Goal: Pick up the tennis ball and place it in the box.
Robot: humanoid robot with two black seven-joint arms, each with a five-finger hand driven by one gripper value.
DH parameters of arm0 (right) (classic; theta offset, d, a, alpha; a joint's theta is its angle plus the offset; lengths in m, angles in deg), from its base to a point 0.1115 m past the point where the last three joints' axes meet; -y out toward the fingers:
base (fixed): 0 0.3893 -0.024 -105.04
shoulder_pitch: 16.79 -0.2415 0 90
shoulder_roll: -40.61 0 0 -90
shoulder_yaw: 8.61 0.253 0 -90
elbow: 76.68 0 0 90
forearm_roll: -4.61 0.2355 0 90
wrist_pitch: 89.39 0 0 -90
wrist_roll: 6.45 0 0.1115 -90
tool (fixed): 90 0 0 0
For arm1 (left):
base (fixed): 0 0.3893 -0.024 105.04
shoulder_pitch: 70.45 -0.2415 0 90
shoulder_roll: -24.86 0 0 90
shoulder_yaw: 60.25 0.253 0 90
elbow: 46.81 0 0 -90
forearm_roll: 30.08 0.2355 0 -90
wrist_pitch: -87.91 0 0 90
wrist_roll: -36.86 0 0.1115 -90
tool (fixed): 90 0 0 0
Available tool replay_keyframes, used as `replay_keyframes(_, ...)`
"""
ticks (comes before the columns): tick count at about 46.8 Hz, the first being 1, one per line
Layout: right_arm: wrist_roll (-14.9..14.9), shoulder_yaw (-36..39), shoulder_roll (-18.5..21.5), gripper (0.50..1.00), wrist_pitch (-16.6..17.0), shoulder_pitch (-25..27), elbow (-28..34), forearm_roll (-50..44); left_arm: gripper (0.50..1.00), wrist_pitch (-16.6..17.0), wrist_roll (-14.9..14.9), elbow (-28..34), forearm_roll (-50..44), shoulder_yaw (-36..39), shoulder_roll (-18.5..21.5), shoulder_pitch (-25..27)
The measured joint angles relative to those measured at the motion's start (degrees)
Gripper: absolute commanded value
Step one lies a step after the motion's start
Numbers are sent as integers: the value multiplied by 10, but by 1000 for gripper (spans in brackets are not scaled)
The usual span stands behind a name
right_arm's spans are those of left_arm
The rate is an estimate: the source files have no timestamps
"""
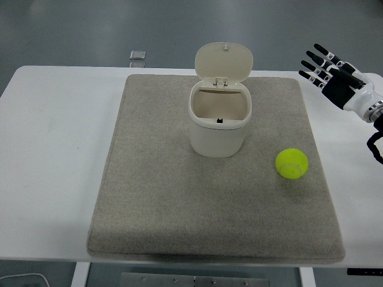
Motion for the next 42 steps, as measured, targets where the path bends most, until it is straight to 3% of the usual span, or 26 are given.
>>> replay_keyframes(27, -2, -3, -4, 905, -5, -1, 1, -10, 992, 1, 0, -1, 0, 1, 0, 0)
replay_keyframes(42, -4, -7, -31, 905, 14, -3, 1, -71, 992, 1, 0, -1, 0, 1, 0, 0)
